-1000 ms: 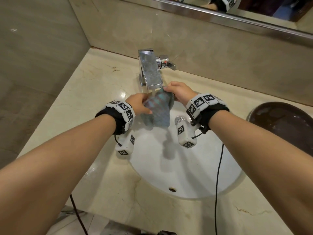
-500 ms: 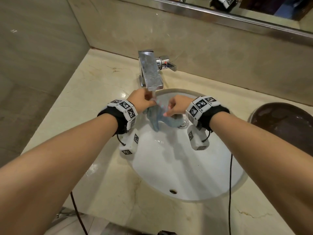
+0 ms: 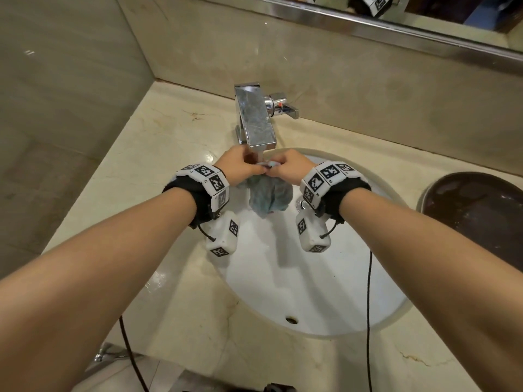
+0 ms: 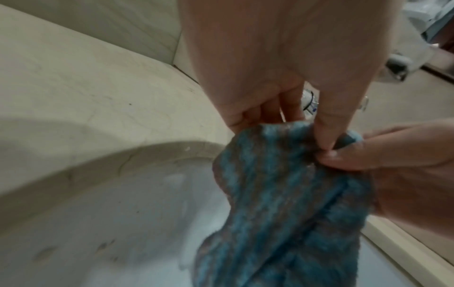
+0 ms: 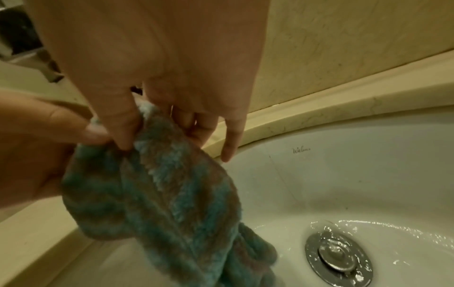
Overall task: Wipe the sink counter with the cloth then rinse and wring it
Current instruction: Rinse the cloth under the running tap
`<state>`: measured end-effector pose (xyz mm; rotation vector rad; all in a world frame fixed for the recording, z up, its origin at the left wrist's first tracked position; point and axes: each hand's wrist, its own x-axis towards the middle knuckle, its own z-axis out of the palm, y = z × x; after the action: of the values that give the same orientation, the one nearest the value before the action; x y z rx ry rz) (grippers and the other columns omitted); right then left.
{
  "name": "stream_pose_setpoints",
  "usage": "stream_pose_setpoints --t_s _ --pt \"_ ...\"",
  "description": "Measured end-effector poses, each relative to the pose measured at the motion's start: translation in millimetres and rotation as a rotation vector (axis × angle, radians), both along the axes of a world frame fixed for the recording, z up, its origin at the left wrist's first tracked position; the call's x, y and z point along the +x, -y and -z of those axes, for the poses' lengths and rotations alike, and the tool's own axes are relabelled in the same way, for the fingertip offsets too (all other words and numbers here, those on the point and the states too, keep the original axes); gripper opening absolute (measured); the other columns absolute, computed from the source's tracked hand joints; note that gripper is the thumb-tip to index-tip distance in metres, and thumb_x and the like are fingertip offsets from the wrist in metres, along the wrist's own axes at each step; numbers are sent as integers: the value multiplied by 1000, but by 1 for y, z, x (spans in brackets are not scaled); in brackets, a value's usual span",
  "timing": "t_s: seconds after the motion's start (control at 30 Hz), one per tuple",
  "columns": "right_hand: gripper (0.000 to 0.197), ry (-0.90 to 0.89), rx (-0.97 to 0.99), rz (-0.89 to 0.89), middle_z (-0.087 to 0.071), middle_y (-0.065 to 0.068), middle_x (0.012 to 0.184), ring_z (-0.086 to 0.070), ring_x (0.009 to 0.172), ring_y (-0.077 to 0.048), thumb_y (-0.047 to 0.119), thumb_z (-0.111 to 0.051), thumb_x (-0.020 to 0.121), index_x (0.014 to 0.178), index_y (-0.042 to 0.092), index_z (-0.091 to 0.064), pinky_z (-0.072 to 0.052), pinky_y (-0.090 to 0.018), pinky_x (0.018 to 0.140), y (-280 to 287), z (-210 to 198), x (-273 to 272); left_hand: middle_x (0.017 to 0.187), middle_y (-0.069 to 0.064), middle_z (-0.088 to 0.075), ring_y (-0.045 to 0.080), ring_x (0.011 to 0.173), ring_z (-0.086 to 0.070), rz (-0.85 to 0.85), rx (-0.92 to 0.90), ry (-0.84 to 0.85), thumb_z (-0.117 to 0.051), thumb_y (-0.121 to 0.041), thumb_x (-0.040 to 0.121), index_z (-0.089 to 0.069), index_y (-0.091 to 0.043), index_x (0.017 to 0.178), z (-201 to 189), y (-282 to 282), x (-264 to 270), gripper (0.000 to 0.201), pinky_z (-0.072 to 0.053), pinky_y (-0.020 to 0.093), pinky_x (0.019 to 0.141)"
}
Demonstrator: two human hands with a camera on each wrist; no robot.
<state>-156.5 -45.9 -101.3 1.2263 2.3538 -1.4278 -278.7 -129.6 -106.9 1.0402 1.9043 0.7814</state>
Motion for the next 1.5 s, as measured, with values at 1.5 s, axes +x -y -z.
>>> stream_pose_setpoints --t_s 1.5 --pt "12 -105 -3 240 -47 -4 73 -44 79 -20 15 -53 88 78 11 -50 -31 -25 56 -6 -9 19 115 14 -65 29 100 -59 60 -196 -293 -63 -8 81 -63 -6 112 -9 2 4 31 -42 28 80"
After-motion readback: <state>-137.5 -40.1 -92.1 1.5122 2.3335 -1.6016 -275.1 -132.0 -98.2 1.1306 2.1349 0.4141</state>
